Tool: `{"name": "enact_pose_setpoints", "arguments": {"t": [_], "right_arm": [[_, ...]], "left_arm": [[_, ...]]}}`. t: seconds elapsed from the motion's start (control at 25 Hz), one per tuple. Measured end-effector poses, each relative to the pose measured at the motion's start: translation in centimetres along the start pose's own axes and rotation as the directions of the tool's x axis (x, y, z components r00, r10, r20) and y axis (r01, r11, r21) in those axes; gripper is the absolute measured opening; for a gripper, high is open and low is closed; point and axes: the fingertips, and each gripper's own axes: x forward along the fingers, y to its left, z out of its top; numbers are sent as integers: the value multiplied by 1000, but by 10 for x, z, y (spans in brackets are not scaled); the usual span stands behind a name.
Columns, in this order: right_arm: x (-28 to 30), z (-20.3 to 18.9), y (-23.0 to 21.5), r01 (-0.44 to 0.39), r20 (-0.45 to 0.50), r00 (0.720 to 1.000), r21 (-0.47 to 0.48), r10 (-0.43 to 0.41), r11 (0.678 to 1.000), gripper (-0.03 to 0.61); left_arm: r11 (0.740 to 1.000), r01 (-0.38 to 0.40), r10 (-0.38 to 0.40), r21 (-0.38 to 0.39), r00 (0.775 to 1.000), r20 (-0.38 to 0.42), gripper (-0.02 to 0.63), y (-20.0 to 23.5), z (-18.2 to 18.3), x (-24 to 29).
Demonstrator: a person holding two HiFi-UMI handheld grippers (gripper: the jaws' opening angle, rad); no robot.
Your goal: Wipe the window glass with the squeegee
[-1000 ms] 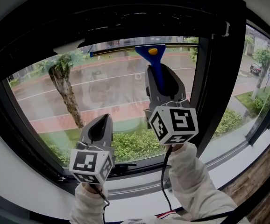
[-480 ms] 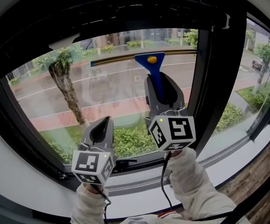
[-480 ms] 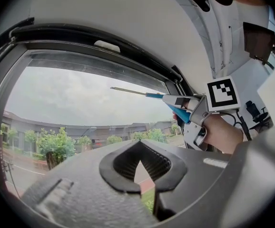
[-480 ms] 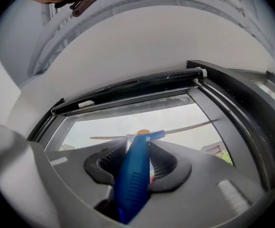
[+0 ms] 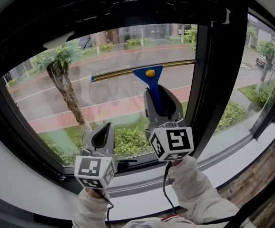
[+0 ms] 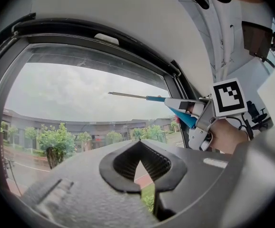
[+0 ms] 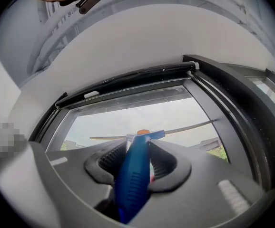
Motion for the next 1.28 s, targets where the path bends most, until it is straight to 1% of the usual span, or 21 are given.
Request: {"name": "enact_pose_setpoints", "arguments": {"t": [0.48, 1.28], "right_arm": [[-18, -27, 1, 2, -49, 999, 4, -2, 1000, 146], [-49, -72, 2, 8, -132, 991, 21, -5, 1000, 146]], "left_arm": [[1000, -7, 7, -11, 999, -34, 0, -5, -22, -3], [1000, -8, 6, -19, 997, -80, 0, -15, -46, -12]]}}
